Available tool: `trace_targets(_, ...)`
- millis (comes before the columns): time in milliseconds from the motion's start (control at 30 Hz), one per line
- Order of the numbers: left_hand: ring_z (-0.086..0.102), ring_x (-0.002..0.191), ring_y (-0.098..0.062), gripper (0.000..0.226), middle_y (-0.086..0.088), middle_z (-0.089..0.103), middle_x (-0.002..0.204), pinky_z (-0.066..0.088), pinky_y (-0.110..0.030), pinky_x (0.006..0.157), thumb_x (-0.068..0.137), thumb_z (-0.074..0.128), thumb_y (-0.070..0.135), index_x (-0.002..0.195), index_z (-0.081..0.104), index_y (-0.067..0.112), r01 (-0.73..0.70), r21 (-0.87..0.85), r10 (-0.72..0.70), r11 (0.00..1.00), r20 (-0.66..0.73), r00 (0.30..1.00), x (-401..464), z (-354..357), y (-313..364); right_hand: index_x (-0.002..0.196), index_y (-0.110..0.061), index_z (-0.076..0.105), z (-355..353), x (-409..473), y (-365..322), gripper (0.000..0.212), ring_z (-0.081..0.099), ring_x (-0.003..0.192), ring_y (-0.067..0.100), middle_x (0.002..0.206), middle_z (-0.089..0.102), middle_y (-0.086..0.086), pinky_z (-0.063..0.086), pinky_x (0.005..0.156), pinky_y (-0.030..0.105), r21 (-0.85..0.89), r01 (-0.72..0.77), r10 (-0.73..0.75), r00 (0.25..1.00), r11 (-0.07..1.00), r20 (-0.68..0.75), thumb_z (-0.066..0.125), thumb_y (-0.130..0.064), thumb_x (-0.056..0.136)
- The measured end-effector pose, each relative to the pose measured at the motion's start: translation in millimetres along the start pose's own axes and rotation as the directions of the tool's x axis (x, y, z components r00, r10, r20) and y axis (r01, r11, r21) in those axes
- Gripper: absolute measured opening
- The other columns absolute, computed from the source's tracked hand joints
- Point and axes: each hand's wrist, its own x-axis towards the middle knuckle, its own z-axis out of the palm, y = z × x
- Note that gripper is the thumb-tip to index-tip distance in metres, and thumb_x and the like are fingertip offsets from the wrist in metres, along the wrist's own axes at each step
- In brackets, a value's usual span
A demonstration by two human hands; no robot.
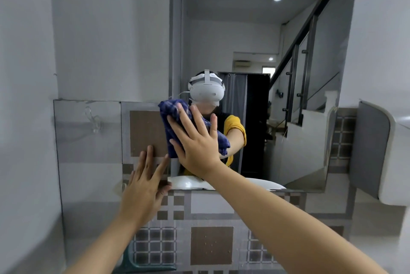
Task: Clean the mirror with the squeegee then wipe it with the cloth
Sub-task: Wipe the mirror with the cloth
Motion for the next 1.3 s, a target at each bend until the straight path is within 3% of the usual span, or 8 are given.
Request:
trace_targets(133,0.008,0.142,-0.033,0.072,-0.012,0.002,0.157,0.039,-0.052,0.098,0.084,0.032,0.056,0.148,0.008,0.031,-0.001,0.006,0.001,1.000,-0.017,1.000,0,0,1,0.143,-0.027,0.044,-8,-14,39,0.050,0.030,0.142,0.032,0.153,0.037,0.001,0.025,0.107,0.064,-0.046,0.333,-0.325,0.937,0.942,0.131,0.046,-0.040,0.094)
trace_targets(333,0.011,0.141,-0.037,0.071,-0.015,0.004,0.157,0.039,-0.058,0.099,0.085,0.030,0.056,0.148,0.013,0.029,-0.022,0.044,0.022,0.999,0.009,1.000,2,0,0,0.138,-0.028,0.051,-34,-53,106,0.049,0.035,0.140,0.033,0.150,0.043,0.001,0.030,0.103,0.065,-0.139,0.390,-0.370,0.917,0.910,0.149,0.051,-0.042,0.091)
trace_targets(567,0.008,0.141,-0.038,0.072,-0.012,-0.003,0.158,0.043,-0.058,0.093,0.086,0.022,0.062,0.148,0.011,0.028,-0.045,0.031,0.045,0.999,-0.004,0.999,2,-2,-1,0.136,-0.022,0.050,-65,-106,190,0.052,0.032,0.139,0.040,0.147,0.043,0.015,0.029,0.104,0.062,-0.199,0.159,-0.145,0.986,0.967,0.083,0.054,-0.041,0.088)
trace_targets(700,0.006,0.141,-0.037,0.073,-0.011,-0.006,0.158,0.041,-0.059,0.094,0.085,0.021,0.063,0.148,0.011,0.028,-0.041,0.024,0.041,0.999,-0.006,0.999,3,0,-1,0.139,-0.017,0.038,-75,-145,223,0.056,0.020,0.143,0.041,0.153,0.029,0.020,0.029,0.106,0.065,-0.100,-0.195,0.202,0.977,0.976,0.063,0.044,-0.045,0.092)
trace_targets(833,0.002,0.142,-0.036,0.073,-0.010,-0.009,0.158,0.036,-0.062,0.098,0.085,0.016,0.067,0.148,0.007,0.030,-0.038,0.003,0.038,0.999,0.001,0.999,4,1,-1,0.147,-0.027,0.017,-72,-174,215,0.065,0.012,0.145,0.035,0.157,0.012,0.006,0.017,0.111,0.067,-0.011,-0.563,0.562,0.823,0.826,0.077,0.037,-0.051,0.091)
trace_targets(967,-0.002,0.143,-0.034,0.074,-0.011,-0.007,0.157,0.030,-0.062,0.102,0.084,0.014,0.069,0.148,0.009,0.031,-0.016,-0.013,0.017,1.000,0.029,0.999,3,1,1,0.148,-0.038,0.002,-59,-175,179,0.066,0.012,0.146,0.034,0.161,0.002,0.007,0.024,0.112,0.060,0.117,-0.839,0.839,0.540,0.531,0.064,0.029,-0.056,0.091)
trace_targets(1167,-0.005,0.143,-0.034,0.073,-0.010,-0.008,0.157,0.024,-0.064,0.105,0.087,0.046,0.052,0.147,0.012,0.030,0.011,-0.056,-0.009,0.998,0.040,0.999,3,-3,6,0.149,-0.020,0.018,-30,-162,111,0.064,0.022,0.138,0.043,0.157,0.016,0.020,0.028,0.108,0.062,0.263,-0.932,0.968,0.248,0.249,-0.037,0.032,-0.048,0.093)
trace_targets(1300,-0.005,0.143,-0.031,0.070,-0.008,-0.008,0.157,0.013,-0.061,0.108,0.089,0.051,0.034,0.146,0.011,0.035,0.022,-0.049,-0.019,0.999,0.051,0.999,3,-10,9,0.149,-0.013,0.024,-13,-135,59,0.068,0.008,0.145,0.040,0.158,0.013,0.020,0.009,0.108,0.070,0.331,-0.916,0.972,0.232,0.228,-0.028,0.027,-0.049,0.092)
